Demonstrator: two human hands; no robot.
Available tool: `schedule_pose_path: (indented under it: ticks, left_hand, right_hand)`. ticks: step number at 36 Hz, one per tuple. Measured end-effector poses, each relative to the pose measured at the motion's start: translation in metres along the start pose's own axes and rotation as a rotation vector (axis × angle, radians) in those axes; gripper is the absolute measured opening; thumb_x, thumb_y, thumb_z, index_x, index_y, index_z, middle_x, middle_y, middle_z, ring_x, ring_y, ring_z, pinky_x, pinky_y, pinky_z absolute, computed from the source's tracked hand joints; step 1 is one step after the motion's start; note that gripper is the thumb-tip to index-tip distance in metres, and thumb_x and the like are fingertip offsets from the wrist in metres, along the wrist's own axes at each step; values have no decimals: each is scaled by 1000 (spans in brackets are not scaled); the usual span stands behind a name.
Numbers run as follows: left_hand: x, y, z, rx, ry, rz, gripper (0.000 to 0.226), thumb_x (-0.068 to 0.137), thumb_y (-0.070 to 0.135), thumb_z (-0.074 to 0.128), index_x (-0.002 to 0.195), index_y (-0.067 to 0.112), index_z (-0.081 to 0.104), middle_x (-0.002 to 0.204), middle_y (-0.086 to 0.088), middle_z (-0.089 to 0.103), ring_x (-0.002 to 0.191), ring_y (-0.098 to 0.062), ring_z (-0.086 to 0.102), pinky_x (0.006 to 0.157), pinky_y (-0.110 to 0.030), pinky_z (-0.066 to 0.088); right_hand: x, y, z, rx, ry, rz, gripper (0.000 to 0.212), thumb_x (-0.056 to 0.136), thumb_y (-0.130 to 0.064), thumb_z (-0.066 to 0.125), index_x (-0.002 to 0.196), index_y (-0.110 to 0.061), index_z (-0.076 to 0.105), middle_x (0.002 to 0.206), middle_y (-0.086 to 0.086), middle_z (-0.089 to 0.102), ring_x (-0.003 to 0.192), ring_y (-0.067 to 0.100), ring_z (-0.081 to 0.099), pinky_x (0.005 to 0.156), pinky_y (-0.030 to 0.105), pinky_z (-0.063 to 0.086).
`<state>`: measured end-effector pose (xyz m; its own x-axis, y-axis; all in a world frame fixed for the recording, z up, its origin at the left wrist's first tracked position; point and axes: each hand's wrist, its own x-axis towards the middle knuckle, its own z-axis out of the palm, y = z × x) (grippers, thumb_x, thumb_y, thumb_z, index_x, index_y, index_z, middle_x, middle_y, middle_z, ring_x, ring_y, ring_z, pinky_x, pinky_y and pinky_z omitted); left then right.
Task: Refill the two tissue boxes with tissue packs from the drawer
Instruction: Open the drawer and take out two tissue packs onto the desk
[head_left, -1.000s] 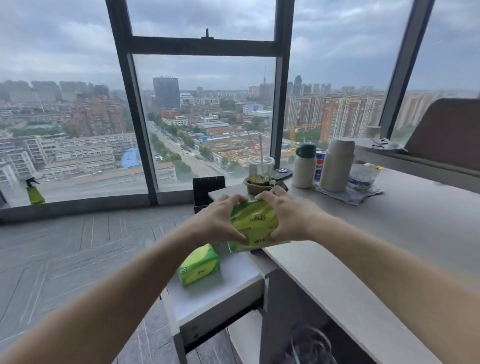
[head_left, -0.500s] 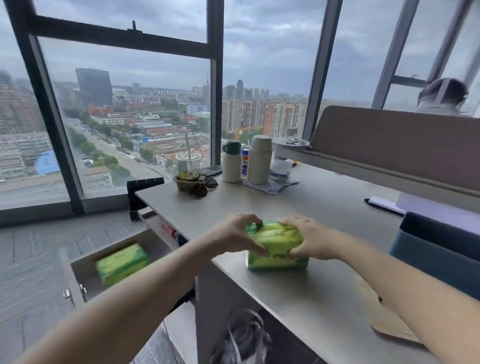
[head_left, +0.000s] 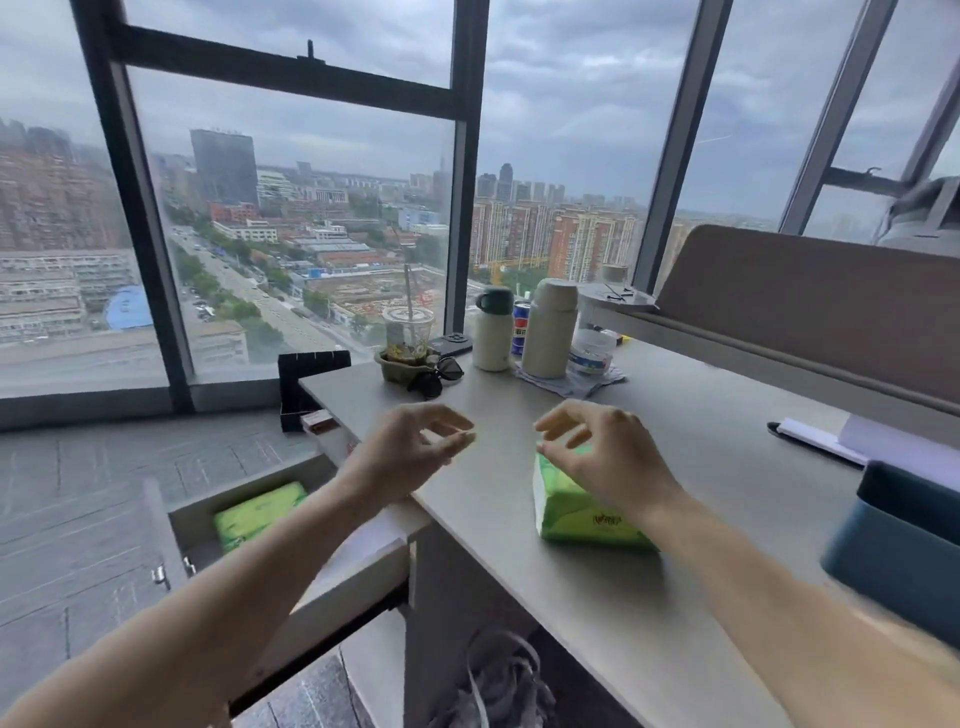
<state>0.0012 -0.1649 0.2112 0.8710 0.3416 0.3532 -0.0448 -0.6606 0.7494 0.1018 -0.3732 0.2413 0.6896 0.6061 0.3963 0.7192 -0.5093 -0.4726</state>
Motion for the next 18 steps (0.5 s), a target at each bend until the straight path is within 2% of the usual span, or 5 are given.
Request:
schedule_pose_path:
  ticks: [2,6,11,14,18]
  left_hand:
    - [-12,-23,-22,-2,54,-45,15,83,30,71,98,27,73,91,12,74,71,-6,70,68,-28,59]
    - [-36,-71,-54,11,114,-172,12,86,25,68,97,26,71,91,9,74,79,-6,69,70,-26,56]
    - [-62,-124,-73,15,250,-361,13,85,22,68,98,25,68,87,7,71,80,-9,68,74,-30,56]
    - [-68,-154,-78,5,311,-507,24,84,26,68,106,29,61,93,4,69,87,-13,66,77,-33,54]
    - [-64,-196,-78,-76,350,-721,45,83,26,70,124,24,51,112,0,63,102,-22,62,88,-40,53]
  right_hand:
    - [7,-22,21,89,-7,-27,10,80,-32,72,90,-29,71,81,-17,70,73,4,65,74,34,56]
    - [20,-64,75,216,-75,-77,9,80,-28,71,89,-27,72,80,-14,71,69,3,64,74,32,56]
    - [29,-101,152,347,-225,-118,10,83,-27,70,93,-26,70,79,-13,71,68,5,65,69,31,57]
    - [34,-111,203,376,-312,-136,16,85,-26,69,100,-27,67,87,-14,69,73,4,64,72,29,56]
    - [41,-115,262,403,-394,-84,23,86,-24,68,109,-25,62,102,-12,66,85,6,60,77,24,53]
